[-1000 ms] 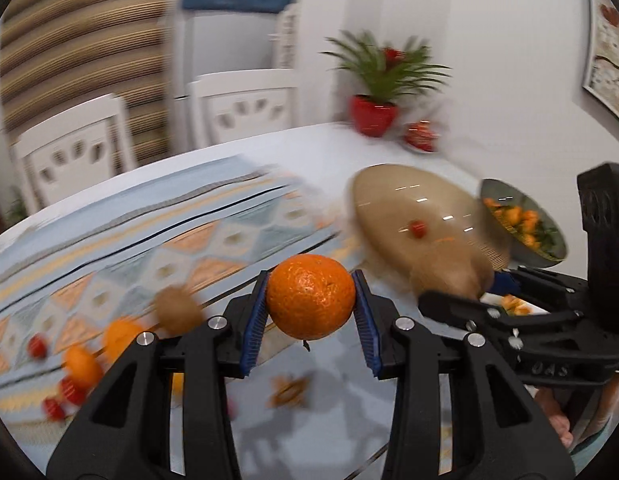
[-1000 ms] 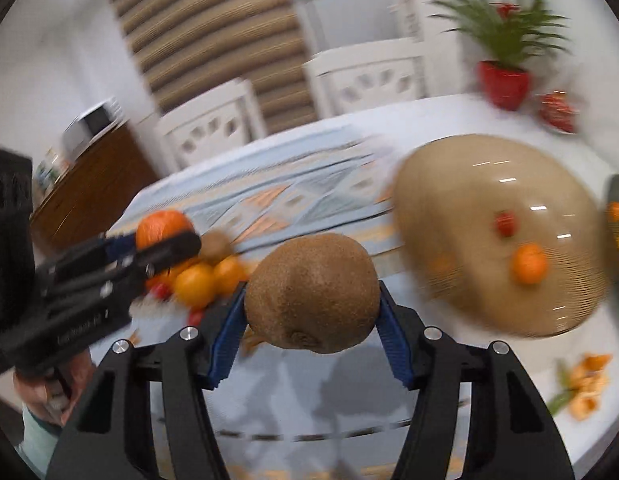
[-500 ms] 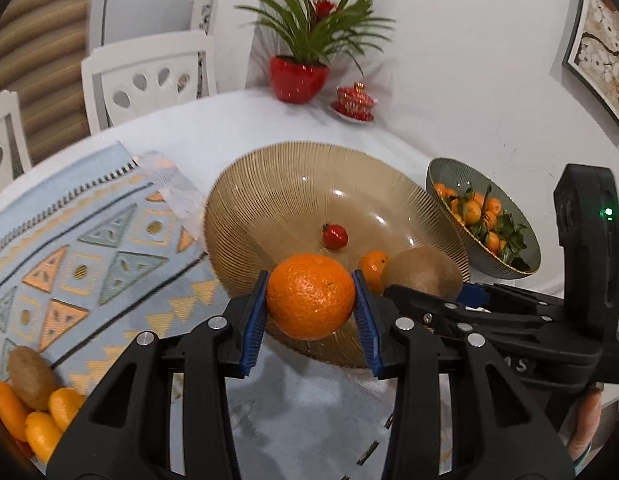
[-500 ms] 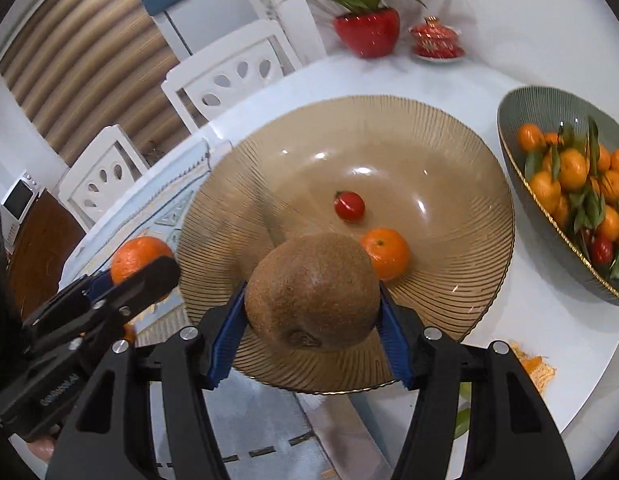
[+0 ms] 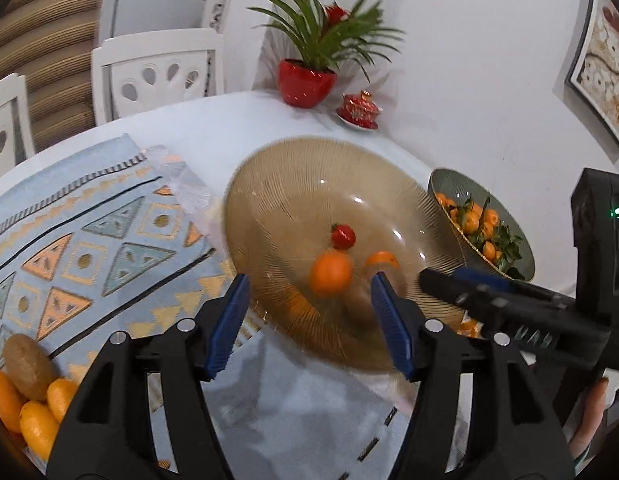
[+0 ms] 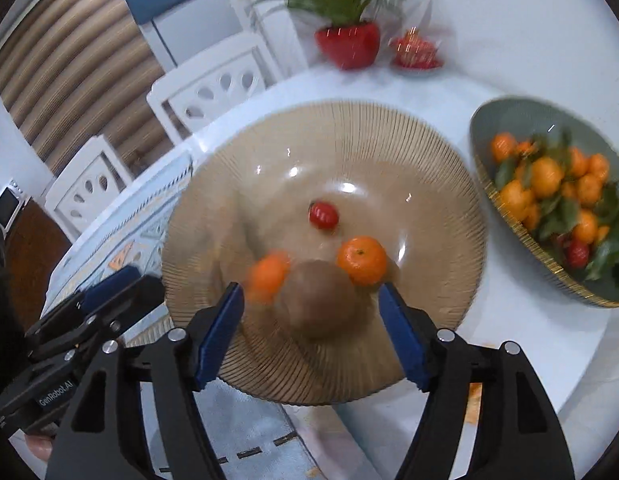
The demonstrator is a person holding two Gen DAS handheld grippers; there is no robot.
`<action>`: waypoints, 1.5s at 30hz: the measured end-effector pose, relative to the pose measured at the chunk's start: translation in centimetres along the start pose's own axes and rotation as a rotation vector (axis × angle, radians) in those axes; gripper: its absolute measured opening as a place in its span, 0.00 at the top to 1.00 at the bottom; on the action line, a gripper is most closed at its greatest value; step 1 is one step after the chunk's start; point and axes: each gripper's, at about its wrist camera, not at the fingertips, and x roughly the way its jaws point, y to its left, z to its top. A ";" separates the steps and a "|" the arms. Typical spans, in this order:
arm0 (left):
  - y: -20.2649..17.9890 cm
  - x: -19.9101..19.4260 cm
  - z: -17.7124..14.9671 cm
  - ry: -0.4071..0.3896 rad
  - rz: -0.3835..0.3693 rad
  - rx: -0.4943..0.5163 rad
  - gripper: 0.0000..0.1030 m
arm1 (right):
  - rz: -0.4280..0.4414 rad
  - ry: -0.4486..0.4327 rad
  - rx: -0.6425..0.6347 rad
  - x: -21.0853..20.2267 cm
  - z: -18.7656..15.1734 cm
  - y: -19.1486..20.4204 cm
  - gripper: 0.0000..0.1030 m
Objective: Organize fruits
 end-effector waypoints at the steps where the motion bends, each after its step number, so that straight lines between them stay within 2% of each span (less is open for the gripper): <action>1: 0.2 -0.7 -0.1 -0.010 -0.002 -0.008 0.39 | 0.027 -0.012 -0.002 -0.6 -0.1 0.2 0.33; 5: 1.4 -5.0 -1.7 -0.072 0.024 -0.033 0.36 | 0.102 -0.077 -0.100 -3.5 -1.3 3.5 0.32; 9: 3.5 -9.6 -4.9 -0.125 0.103 -0.067 0.31 | 0.189 -0.073 -0.230 -3.9 -3.7 8.5 0.26; 12: 5.9 -13.0 -8.2 -0.155 0.217 -0.114 0.31 | 0.256 -0.035 -0.305 -2.4 -6.3 12.2 0.26; 15: 9.0 -16.6 -12.0 -0.182 0.375 -0.165 0.31 | 0.324 0.019 -0.362 0.0 -9.3 15.5 0.26; 20: 13.7 -20.3 -16.5 -0.179 0.589 -0.235 0.30 | 0.343 0.071 -0.466 3.2 -13.7 20.5 0.26; 24: 17.3 -21.9 -19.1 -0.172 0.694 -0.294 0.29 | 0.355 0.086 -0.516 4.2 -16.1 22.8 0.26; 27: 18.9 -22.7 -20.5 -0.184 0.760 -0.316 0.25 | 0.321 0.062 -0.565 4.6 -17.3 23.8 0.24; 29: 19.8 -22.7 -21.4 -0.199 0.780 -0.338 0.21 | 0.283 0.049 -0.596 4.6 -17.9 24.2 0.24; 31: 20.2 -22.3 -21.9 -0.188 0.792 -0.362 0.22 | 0.273 0.034 -0.597 4.5 -18.0 24.2 0.20; 33: 19.8 -22.6 -21.8 -0.217 0.795 -0.343 0.20 | 0.250 0.035 -0.590 4.8 -18.0 24.0 0.19; 35: 19.4 -22.6 -21.8 -0.230 0.804 -0.324 0.13 | 0.229 0.033 -0.590 4.9 -18.0 24.1 0.19; 40: 19.3 -22.9 -22.0 -0.248 0.809 -0.337 0.12 | 0.196 -0.010 -0.610 4.4 -18.5 24.3 0.14; 45: 19.8 -23.4 -22.3 -0.262 0.792 -0.374 0.12 | 0.187 -0.018 -0.645 4.3 -19.0 24.8 0.14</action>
